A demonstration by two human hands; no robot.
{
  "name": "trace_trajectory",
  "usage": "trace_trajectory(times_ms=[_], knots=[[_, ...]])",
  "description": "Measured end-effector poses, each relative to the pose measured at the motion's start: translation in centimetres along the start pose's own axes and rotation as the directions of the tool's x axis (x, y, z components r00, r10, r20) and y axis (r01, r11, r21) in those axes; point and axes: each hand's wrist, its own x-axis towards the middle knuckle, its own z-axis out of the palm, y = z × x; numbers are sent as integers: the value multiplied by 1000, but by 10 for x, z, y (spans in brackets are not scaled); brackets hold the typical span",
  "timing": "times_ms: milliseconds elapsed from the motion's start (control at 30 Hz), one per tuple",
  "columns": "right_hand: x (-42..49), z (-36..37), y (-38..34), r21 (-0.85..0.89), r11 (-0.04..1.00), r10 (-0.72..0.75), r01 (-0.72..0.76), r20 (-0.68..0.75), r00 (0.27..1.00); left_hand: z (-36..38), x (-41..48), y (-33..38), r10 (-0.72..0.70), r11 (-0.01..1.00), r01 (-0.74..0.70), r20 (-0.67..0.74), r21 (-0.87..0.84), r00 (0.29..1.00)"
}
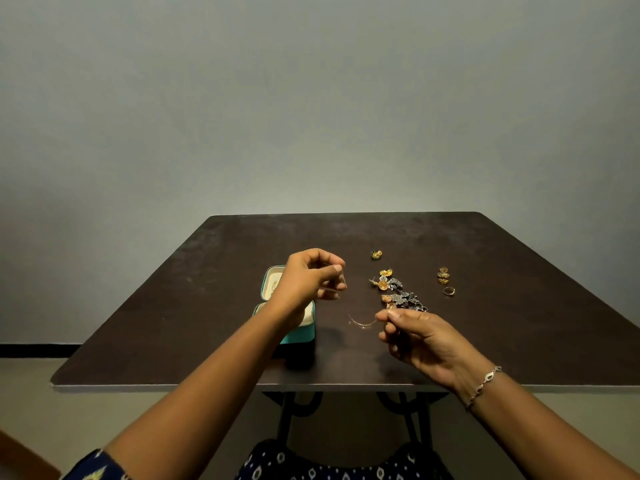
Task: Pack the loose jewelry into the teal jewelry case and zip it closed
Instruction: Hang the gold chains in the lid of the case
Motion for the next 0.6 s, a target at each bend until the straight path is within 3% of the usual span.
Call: trace_trajectory(times_ms=[267,600], knots=[[0,-5,7,-113,989,96,-92,24,995,-30,-13,5,-12,993,-2,-120,-115,993],[-8,1,8,-213,972,134,-95,180,974,-52,-13,8,-188,935,125,-167,-332,968]])
